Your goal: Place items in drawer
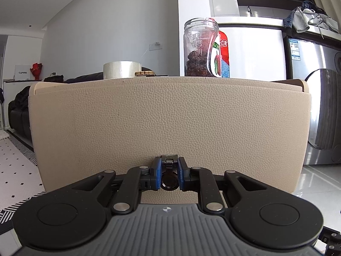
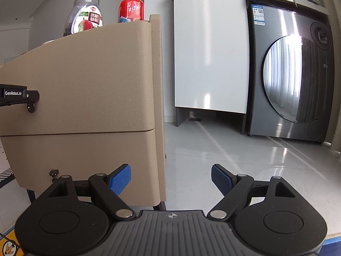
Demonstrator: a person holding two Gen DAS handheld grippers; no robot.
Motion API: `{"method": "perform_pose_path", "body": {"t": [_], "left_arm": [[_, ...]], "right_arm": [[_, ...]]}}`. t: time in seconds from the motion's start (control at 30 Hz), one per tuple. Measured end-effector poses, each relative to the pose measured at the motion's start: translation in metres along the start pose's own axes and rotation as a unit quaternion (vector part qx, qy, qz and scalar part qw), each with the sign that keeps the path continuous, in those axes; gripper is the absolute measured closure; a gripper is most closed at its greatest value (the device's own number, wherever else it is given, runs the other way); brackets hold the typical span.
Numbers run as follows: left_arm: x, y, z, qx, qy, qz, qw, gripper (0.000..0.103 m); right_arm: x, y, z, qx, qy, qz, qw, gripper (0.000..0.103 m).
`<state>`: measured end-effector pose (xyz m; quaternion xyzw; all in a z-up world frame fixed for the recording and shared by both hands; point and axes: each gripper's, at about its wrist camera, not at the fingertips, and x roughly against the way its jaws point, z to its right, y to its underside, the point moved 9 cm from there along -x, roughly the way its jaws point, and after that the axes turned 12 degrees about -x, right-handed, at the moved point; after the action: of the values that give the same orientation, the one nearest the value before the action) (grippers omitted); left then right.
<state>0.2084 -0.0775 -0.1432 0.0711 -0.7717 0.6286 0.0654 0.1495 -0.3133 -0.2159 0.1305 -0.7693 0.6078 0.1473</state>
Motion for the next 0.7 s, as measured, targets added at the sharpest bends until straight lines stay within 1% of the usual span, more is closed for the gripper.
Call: {"method": "perform_pose_path", "body": {"t": [0.13, 0.3, 0.57, 0.7], "left_arm": [[0.0, -0.001, 0.002, -0.008, -0.005, -0.003, 0.9999, 0.085], [0.002, -0.001, 0.003, -0.007, -0.007, -0.008, 0.9999, 0.085], [0.008, 0.0, 0.003, -0.008, -0.008, -0.012, 0.9999, 0.086], [0.012, 0.0, 0.003, -0.01, -0.008, -0.013, 0.9998, 0.086]], "right_arm": [[0.002, -0.004, 0.004, -0.015, -0.003, 0.003, 1.0, 0.017], [0.007, -0.008, 0.006, -0.026, -0.01, 0.006, 1.0, 0.017], [0.019, -0.015, 0.001, -0.022, -0.024, 0.027, 0.999, 0.017], [0.027, -0.018, -0.004, -0.01, -0.028, 0.041, 0.999, 0.017]]}}
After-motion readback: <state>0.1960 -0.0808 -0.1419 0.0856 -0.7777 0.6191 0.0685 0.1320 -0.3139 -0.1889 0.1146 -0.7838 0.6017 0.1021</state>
